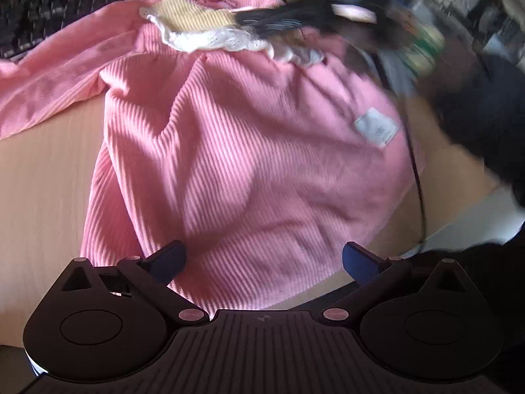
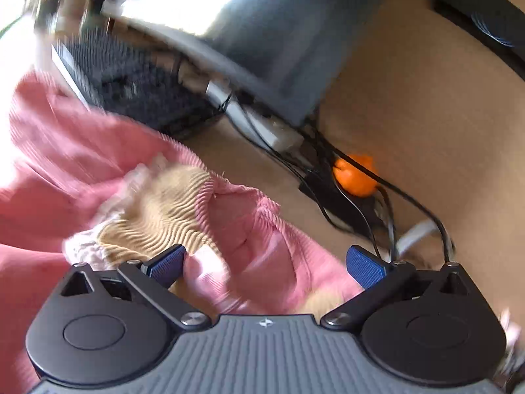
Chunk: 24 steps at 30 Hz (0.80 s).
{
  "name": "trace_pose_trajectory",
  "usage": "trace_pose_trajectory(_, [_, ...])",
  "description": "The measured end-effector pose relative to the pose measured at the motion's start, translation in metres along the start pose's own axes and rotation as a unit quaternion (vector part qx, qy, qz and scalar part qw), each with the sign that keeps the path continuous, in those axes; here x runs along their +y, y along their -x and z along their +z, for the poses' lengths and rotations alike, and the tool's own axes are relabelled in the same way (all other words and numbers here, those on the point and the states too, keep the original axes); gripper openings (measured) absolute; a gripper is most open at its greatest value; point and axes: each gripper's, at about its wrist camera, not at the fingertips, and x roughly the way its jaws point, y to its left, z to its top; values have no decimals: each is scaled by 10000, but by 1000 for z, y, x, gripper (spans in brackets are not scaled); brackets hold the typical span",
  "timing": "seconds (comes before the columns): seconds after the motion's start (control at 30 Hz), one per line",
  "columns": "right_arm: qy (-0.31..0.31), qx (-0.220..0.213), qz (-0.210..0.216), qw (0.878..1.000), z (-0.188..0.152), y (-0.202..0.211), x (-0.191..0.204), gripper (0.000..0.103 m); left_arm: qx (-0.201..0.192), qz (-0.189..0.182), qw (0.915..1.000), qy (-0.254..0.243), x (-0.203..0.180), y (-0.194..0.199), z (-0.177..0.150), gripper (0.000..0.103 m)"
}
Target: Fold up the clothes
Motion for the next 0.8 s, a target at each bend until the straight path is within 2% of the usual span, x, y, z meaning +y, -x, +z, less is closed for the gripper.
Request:
trace_pose_trajectory(0.1, [-609,127,-182,9979,-31,42,-23,103,-476,-211,9984,-228,1,15,22,103])
trace_pose_trajectory(0.17, [-819,380,-451,9949,-58,65,-33,103,-746,-111,9960,-476,-1,19,42,103])
trace_pose_trajectory(0.27, [-1130,909,-779,9864,-97,88,-35,103,-888,120,9919,-899,-9,7,74,103])
trace_pose_trajectory(0.4, [-1281,1329,-1034,9774,-132,113,-17,103,-641,145,9884,-1373,-19,-26,96,103])
trace_pose_trajectory(0.53, [-1303,1521,-1267,9715,-152,130,4,103,-313,-145,9834,-1779,-31,-48,93,103])
trace_pose_trajectory(0.7, [-1821,1763,-1261,9591,-174,162,4,103,-65,-223,9800,-1975,-35,-65,85,103])
trace_pose_trajectory(0.8, [-2005,1837,-1247,9542,-178,185,5,103,72,-85,9810,-1938,-26,-69,82,103])
